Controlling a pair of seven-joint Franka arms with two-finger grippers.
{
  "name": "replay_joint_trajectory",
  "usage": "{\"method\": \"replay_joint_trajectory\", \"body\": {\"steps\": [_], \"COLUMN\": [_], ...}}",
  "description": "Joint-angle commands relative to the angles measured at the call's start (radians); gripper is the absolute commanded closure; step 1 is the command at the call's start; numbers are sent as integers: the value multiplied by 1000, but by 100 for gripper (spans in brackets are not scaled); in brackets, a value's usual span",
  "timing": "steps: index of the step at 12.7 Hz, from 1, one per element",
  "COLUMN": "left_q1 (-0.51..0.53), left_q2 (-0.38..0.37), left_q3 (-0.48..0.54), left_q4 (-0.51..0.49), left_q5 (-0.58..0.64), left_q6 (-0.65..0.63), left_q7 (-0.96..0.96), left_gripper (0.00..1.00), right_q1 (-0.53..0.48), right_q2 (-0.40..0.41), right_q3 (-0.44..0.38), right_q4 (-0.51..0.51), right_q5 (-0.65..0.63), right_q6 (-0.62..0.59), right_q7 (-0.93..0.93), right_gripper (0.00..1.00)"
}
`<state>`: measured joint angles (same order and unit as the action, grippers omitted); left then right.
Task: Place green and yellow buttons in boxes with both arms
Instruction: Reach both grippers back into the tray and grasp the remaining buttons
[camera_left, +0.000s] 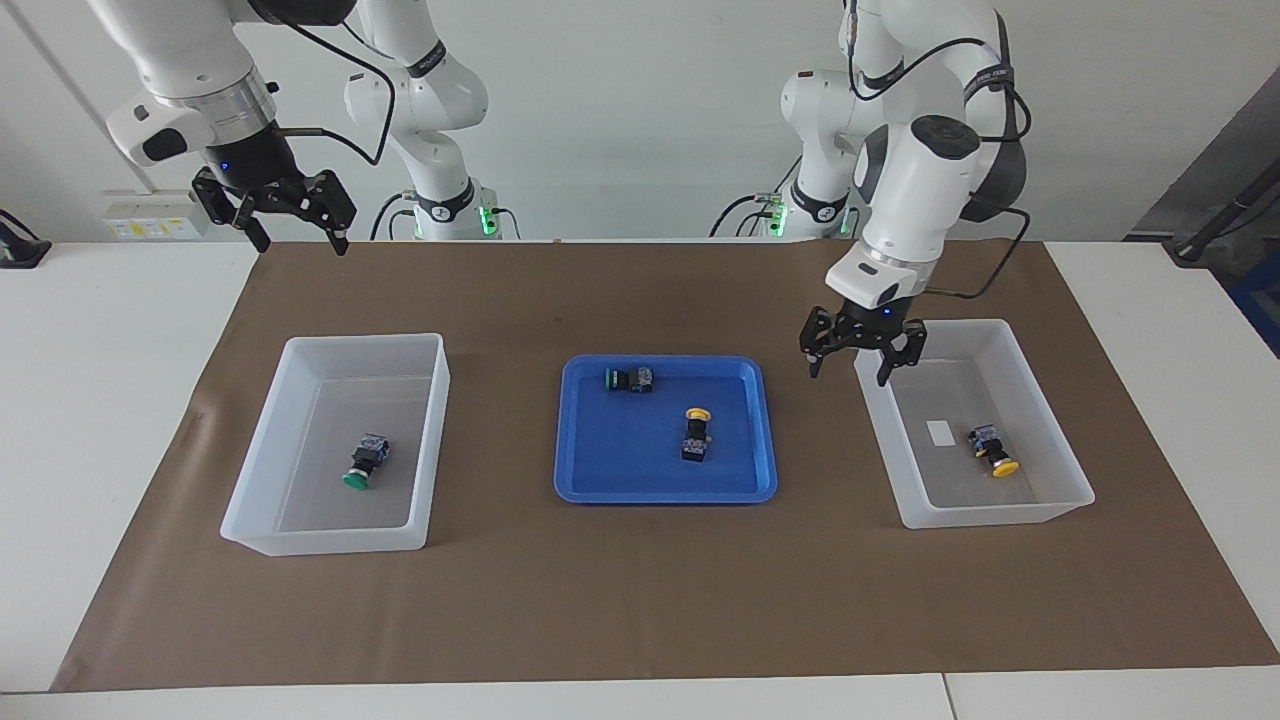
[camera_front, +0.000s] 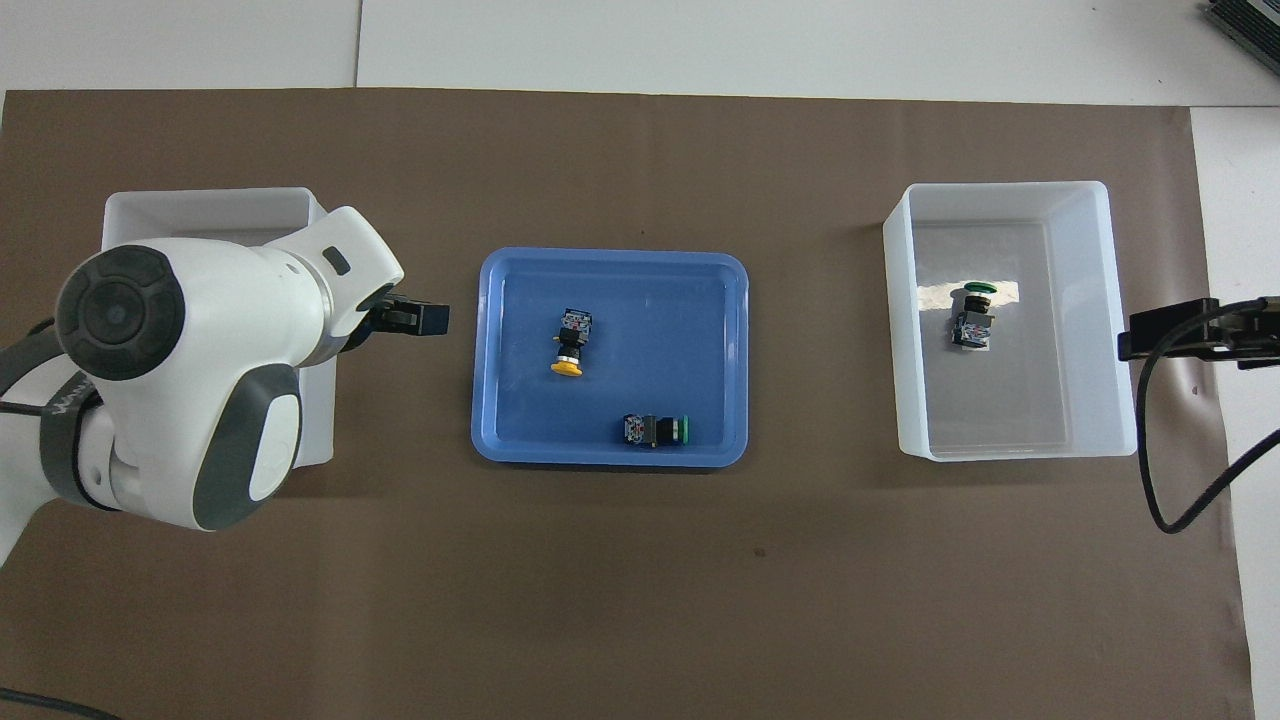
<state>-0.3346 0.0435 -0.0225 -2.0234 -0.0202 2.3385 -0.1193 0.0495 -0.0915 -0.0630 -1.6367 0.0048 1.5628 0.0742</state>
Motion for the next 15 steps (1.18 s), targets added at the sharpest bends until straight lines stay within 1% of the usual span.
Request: {"method": "replay_joint_trajectory", "body": {"steps": [1,3,4,5,6,8,9,10,12,15], "left_q1": [-70,-110,-150,-161,-175,-199,-207,-207,-207,-215], "left_q2": [22,68,108,146,177,240,281,300,326,337], "left_q3": [15,15,15,15,15,15,15,15,15,13], "left_q4": [-14,-14,-12,-11,-9,6,24,29,31,23], "left_q5": [6,6,6,6,6,6,6,6,6,6], "left_q6": [73,123,175,227,270,336,370,398,413,413], "left_q7": [-34,-65,-104,-135,-148,-157,-186,-198,-198,-201], "left_gripper": [0,0,0,0,0,0,0,0,0,15], "right_q1": [-14,-16,-13,-2,9,81,105,134,173,205], "right_q2": [-14,-16,-13,-4,10,33,35,35,68,139], "right_q3": [5,5,5,8,17,19,19,19,19,19], "right_q4": [-12,-14,-15,-15,-21,-40,-69,-102,-138,-143], "right_q5": [0,0,0,0,0,4,17,30,38,64], "right_q6": [-12,-10,0,8,37,110,162,205,244,288], "right_q7": [-14,-14,-11,7,66,233,342,405,430,525], "right_gripper": [0,0,0,0,0,0,0,0,0,0]}}
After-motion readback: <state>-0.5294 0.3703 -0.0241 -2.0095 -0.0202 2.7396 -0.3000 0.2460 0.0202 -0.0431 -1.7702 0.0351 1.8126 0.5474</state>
